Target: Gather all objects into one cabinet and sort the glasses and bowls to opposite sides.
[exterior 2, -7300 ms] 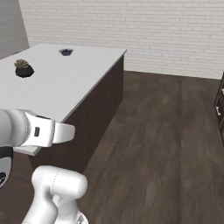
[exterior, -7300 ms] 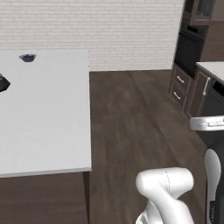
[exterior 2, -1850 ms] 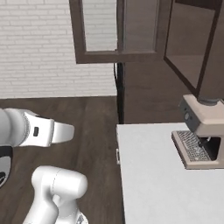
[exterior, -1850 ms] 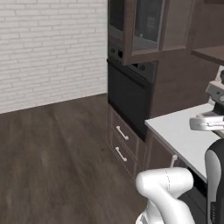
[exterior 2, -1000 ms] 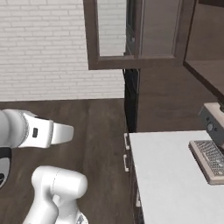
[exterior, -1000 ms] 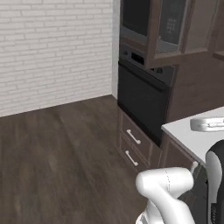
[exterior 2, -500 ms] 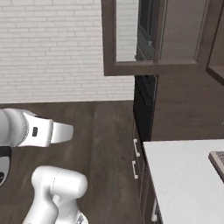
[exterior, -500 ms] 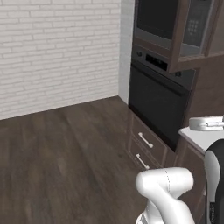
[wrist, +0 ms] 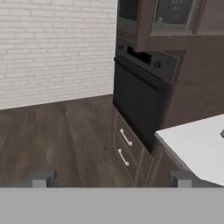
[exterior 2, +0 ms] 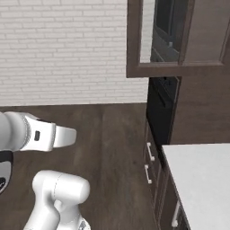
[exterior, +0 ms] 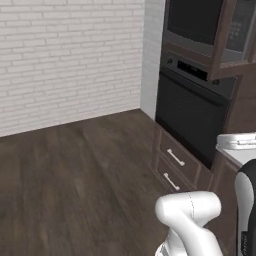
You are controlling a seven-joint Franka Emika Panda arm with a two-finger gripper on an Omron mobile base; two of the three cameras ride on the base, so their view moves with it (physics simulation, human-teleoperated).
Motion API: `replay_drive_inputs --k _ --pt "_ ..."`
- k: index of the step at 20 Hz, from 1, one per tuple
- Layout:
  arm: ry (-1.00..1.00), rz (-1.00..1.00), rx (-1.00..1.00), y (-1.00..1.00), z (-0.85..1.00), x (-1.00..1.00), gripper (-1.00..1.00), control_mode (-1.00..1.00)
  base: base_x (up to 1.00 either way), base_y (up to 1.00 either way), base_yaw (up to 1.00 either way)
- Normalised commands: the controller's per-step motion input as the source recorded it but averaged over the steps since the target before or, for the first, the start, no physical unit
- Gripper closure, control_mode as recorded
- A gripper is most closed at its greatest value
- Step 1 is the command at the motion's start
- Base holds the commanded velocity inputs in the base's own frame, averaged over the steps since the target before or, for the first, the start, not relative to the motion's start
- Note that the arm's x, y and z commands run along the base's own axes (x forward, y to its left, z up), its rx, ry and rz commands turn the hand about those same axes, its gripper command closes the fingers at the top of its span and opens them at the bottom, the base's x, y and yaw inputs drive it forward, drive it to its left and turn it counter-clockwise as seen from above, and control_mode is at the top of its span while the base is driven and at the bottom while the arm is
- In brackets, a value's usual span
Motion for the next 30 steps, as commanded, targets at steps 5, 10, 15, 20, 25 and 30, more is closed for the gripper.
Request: replay_drive_inputs --k 5,10,15,20,25,30 --pt "0.0 0.0 0.0 0.0 0.0 0.0 -1.0 1.0 0.14 0.64 0.0" --pt "0.0 0.0 0.0 0.0 0.0 0.0 -1.0 1.0 0.42 0.29 -0.01" --pt "0.0 0.0 0.0 0.0 0.0 0.0 -1.0 1.0 0.52 0.1 -0.07" --pt "0.0 0.0 0.0 0.0 0.0 0.0 -1.0 1.0 0.25 0.45 0.01" --pt "0.0 0.0 0.0 0.0 0.0 0.0 -1.0 1.0 0.14 0.35 0.07" --pt "0.0 0.0 0.0 0.0 0.0 0.0 -1.0 1.0 0.12 0.1 -0.27"
